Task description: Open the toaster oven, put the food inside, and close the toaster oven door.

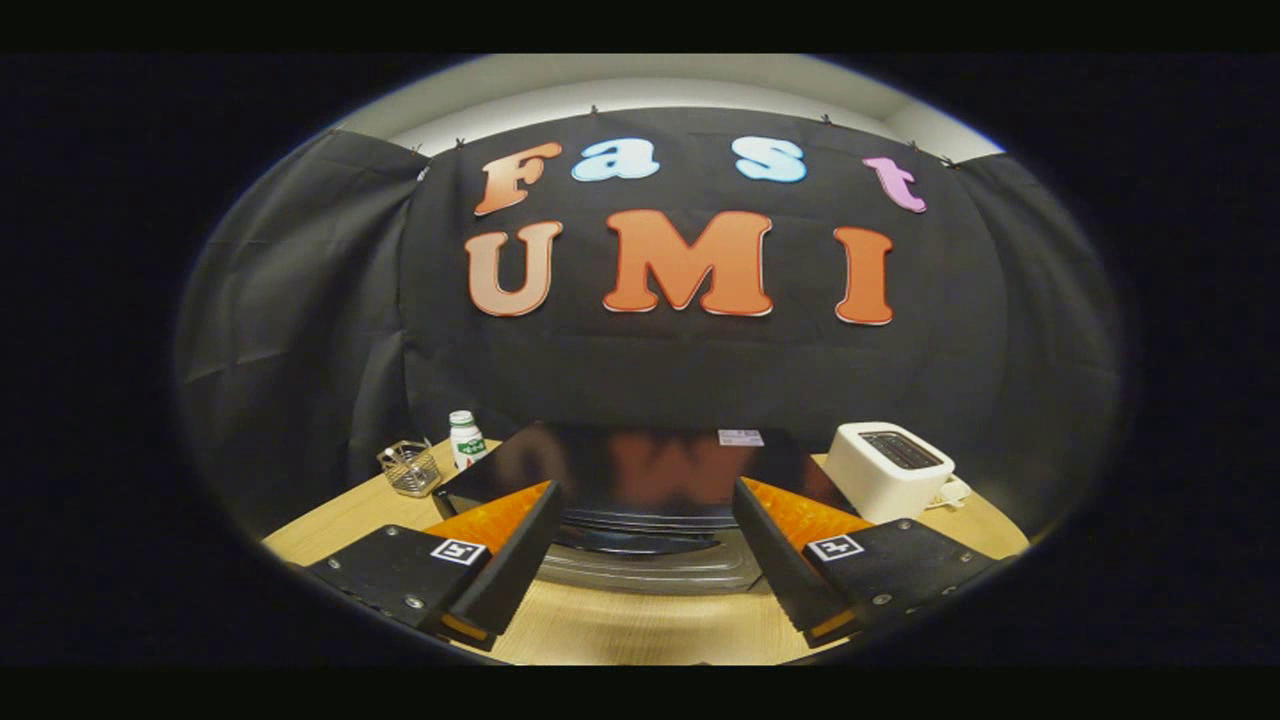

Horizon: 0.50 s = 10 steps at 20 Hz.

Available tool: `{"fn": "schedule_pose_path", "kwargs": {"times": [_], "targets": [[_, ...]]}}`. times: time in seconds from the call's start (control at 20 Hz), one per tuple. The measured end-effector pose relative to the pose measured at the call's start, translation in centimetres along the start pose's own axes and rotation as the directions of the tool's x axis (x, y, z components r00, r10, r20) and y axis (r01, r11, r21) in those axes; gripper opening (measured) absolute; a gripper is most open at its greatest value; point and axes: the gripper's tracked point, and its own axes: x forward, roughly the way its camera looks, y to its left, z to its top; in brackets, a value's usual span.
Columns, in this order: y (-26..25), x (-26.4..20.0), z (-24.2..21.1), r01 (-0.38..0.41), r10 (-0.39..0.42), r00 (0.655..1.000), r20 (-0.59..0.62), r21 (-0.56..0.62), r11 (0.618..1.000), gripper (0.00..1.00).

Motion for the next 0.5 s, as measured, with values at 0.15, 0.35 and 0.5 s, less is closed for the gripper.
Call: {"fn": "schedule_pose_path", "kwargs": {"times": [0.15,0.35,0.5], "targets": [[0.1,1.8,-1.5,0.005,-0.004,0.999,-0.051,0.013,1.000,1.00],[0.3,3.2,-2.4,0.015,-0.014,0.996,-0.086,0.015,1.000,1.00],[0.3,4.1,-2.6,0.030,-0.029,0.995,-0.092,0.011,0.999,1.00]]}}
